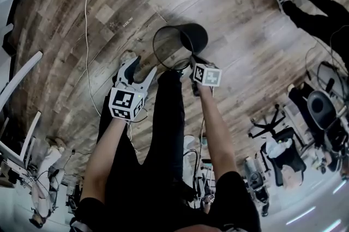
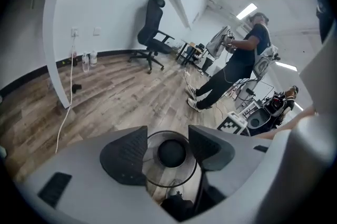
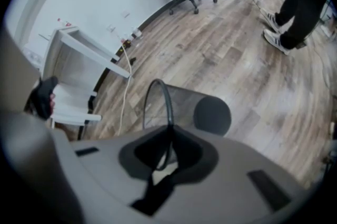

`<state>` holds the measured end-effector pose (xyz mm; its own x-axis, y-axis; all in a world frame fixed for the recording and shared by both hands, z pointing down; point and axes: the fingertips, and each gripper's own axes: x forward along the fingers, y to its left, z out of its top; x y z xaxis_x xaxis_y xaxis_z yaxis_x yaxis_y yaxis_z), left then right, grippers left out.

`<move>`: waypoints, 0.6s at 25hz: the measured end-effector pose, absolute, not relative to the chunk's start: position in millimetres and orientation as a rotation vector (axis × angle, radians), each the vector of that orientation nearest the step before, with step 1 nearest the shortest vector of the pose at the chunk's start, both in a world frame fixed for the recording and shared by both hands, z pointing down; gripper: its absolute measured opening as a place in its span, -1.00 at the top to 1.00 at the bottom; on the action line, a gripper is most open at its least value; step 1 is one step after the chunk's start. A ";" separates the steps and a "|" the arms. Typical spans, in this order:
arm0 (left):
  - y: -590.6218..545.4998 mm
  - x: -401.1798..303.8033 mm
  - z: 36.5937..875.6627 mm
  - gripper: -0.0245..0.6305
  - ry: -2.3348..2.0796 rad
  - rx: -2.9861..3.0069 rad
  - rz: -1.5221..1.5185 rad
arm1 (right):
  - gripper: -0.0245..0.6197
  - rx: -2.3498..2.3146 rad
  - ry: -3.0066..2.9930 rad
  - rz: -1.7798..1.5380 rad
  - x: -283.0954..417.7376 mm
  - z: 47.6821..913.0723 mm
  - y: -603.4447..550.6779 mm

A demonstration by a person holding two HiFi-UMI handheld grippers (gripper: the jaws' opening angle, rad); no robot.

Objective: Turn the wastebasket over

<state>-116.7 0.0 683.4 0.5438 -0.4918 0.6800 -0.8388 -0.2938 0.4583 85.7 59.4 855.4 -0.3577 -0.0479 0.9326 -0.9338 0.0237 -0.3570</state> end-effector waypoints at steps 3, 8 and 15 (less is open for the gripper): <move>9.3 -120.1 727.0 0.06 -1.060 1.828 0.555 | 0.76 1.061 -1.556 1.460 81.4 826.3 60.4; 8.6 -129.4 781.8 0.00 -1.040 1.648 0.605 | 0.76 1.077 -1.665 1.494 73.3 757.1 49.9; 4.2 -109.9 807.0 0.24 -0.910 1.649 0.689 | 0.76 1.101 -1.808 1.527 83.4 674.1 31.0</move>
<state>-109.9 4.2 807.0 0.5400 -0.2185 0.8128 -0.8416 -0.1288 0.5245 83.4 31.0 674.1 -0.5303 -0.2476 0.8109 -0.8409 0.0313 -0.5403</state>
